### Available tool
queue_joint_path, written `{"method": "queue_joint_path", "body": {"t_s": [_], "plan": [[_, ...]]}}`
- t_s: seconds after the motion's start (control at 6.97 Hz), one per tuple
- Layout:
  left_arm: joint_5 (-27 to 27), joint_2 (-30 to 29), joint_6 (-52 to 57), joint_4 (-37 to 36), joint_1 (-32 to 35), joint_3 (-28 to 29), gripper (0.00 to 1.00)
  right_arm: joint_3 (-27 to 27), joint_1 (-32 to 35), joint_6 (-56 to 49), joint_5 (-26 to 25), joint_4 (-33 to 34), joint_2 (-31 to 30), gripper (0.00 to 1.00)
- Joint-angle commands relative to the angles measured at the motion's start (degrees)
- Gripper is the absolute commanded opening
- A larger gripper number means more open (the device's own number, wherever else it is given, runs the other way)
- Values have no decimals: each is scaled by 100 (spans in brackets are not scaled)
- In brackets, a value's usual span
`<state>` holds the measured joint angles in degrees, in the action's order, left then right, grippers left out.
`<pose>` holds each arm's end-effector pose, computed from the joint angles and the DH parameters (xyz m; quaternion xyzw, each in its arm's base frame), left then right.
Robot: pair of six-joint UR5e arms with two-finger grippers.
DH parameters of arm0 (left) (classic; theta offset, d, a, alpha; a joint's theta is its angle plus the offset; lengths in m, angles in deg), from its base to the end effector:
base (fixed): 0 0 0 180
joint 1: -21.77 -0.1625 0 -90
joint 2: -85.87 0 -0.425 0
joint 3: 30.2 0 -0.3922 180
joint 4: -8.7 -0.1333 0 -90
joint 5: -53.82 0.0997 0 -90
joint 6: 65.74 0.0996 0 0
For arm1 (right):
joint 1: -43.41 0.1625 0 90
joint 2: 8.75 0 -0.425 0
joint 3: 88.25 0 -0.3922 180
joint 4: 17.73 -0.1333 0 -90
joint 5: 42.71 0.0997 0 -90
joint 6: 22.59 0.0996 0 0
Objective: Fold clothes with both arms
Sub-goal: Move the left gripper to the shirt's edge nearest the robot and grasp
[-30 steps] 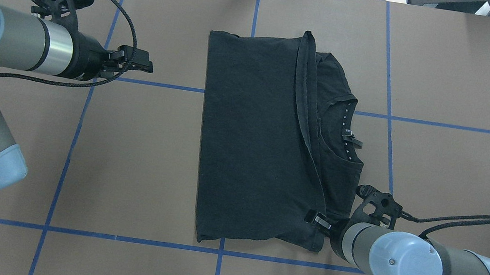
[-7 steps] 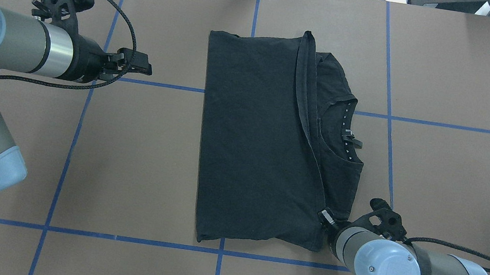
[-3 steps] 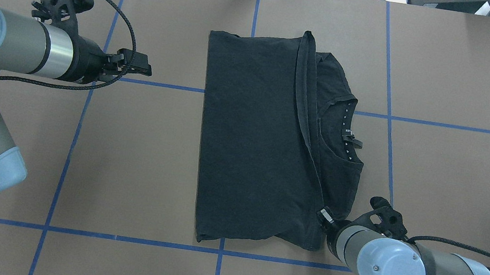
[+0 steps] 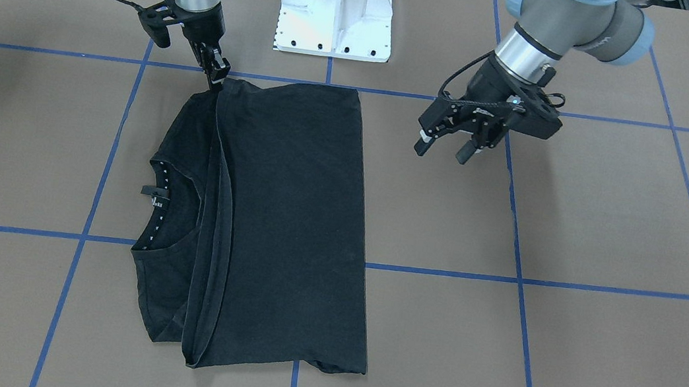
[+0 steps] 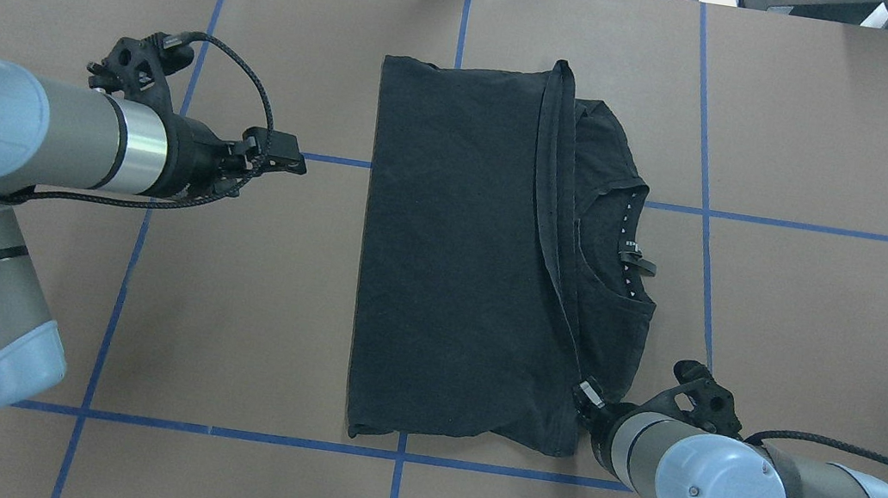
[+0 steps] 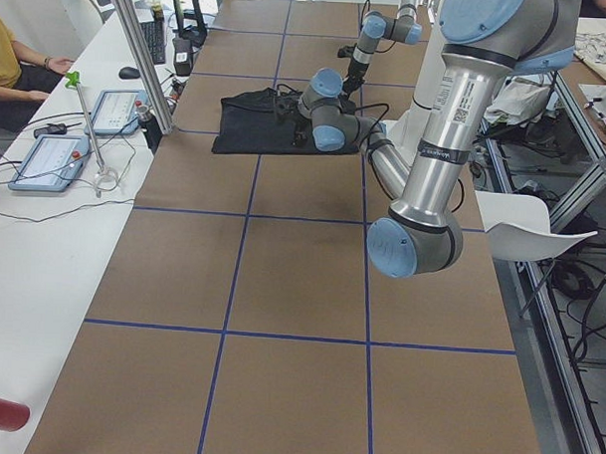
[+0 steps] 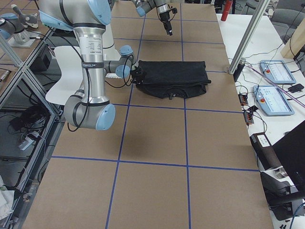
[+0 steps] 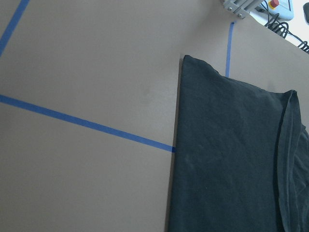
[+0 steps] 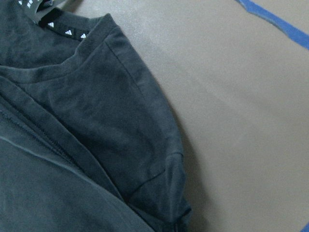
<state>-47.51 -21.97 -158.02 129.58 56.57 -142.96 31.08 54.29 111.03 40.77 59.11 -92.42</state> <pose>0.3886 -0.4086 0.2483 0.0858 0.5804 -0.2022 0.7841 -0.4693 -0.2375 0.3464 -0.0666 -0.4105 0.4372 0.7975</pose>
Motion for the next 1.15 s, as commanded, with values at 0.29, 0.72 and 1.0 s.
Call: {"method": "queue_joint_path", "body": {"t_s": [0.29,0.72,1.0], "plan": [[597,8,-2413,50,-1682,-106,90,3,-24,15,11,7,0,0],[650,0,-3066,32,-2335,139,79,3,-25,15,20,-2,-8,0],[755,-70,-3103,32,-2442,385,76,3,-16,15,20,7,-8,0]]}}
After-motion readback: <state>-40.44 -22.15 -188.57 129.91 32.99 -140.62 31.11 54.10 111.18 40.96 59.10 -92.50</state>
